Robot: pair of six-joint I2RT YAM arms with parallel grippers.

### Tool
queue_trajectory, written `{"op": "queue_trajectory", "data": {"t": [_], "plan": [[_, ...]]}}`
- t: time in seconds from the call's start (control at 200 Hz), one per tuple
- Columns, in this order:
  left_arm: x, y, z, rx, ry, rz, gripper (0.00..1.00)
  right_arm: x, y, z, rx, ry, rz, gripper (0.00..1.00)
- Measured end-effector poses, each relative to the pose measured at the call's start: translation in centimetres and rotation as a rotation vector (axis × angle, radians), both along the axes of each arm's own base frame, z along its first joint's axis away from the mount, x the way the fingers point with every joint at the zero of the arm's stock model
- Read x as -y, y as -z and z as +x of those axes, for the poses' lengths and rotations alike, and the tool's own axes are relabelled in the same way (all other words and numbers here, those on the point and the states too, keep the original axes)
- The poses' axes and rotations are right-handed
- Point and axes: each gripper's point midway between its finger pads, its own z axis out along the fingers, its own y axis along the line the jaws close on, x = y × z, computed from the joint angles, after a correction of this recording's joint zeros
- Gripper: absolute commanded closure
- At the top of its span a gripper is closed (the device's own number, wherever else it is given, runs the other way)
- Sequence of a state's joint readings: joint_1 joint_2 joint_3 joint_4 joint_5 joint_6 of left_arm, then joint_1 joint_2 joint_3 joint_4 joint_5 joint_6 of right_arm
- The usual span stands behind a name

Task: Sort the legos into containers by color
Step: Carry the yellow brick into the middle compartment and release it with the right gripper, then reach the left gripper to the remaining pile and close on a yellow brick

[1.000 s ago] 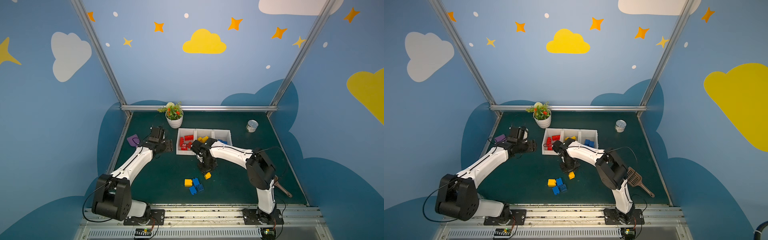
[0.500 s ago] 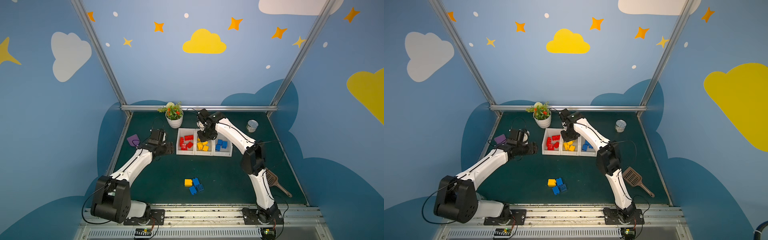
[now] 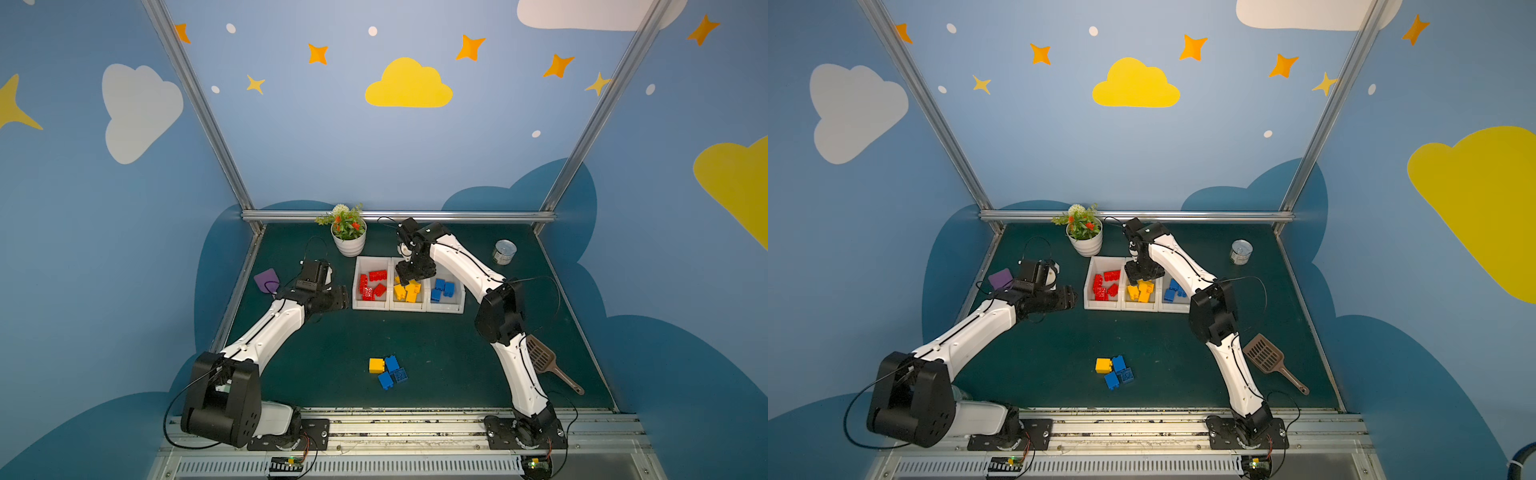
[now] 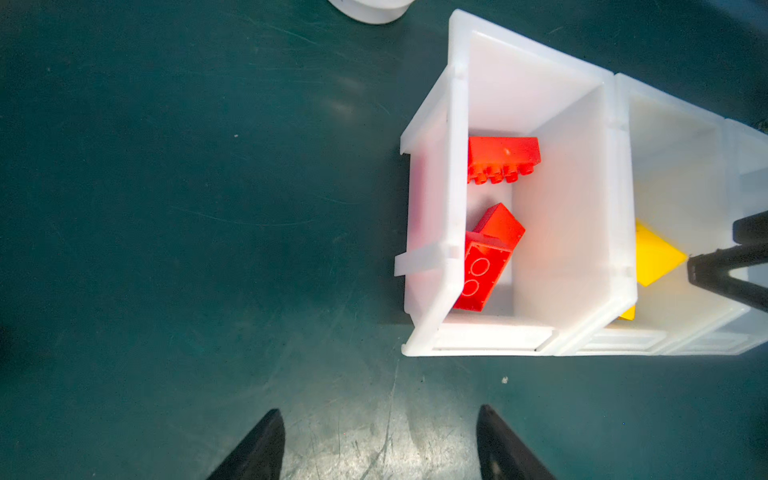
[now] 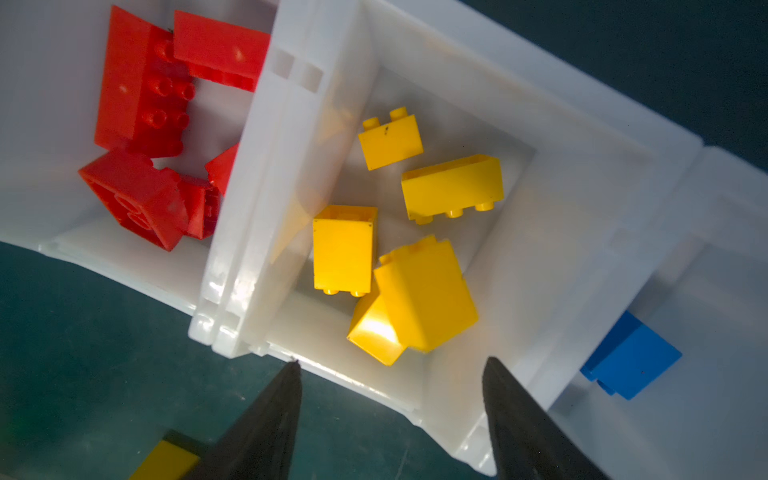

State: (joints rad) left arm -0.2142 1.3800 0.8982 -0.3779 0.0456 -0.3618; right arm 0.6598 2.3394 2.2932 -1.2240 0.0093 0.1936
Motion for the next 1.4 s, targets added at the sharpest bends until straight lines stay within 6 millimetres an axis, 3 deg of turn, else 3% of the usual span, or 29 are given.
{"op": "queue_trajectory", "data": {"t": [0.315,0.471,0.796,1.056,1.211,1.397], "plan": [[0.2,-0.2,-0.1,0.003,0.006,-0.010,0.27,0.0,0.0,-0.1,-0.004,0.000,0.000,0.31],[0.8,-0.7,-1.2,0.008,0.024,-0.015,0.27,0.3,-0.3,-0.8,-0.015,-0.002,0.007,0.31],[6.1,0.2,-7.1,-0.084,0.188,-0.007,0.27,0.5,-1.4,-1.9,-0.017,-0.003,0.046,0.31],[9.7,3.1,-13.0,-0.224,0.314,0.033,0.26,0.5,-0.5,-2.2,-0.027,-0.003,0.059,0.31],[10.9,4.5,-15.4,-0.298,0.353,0.063,0.26,0.8,0.5,-2.4,-0.050,0.003,0.057,0.31],[11.0,5.4,-16.8,-0.341,0.349,0.070,0.26,0.9,0.4,-2.2,-0.044,0.011,0.070,0.31]]}}
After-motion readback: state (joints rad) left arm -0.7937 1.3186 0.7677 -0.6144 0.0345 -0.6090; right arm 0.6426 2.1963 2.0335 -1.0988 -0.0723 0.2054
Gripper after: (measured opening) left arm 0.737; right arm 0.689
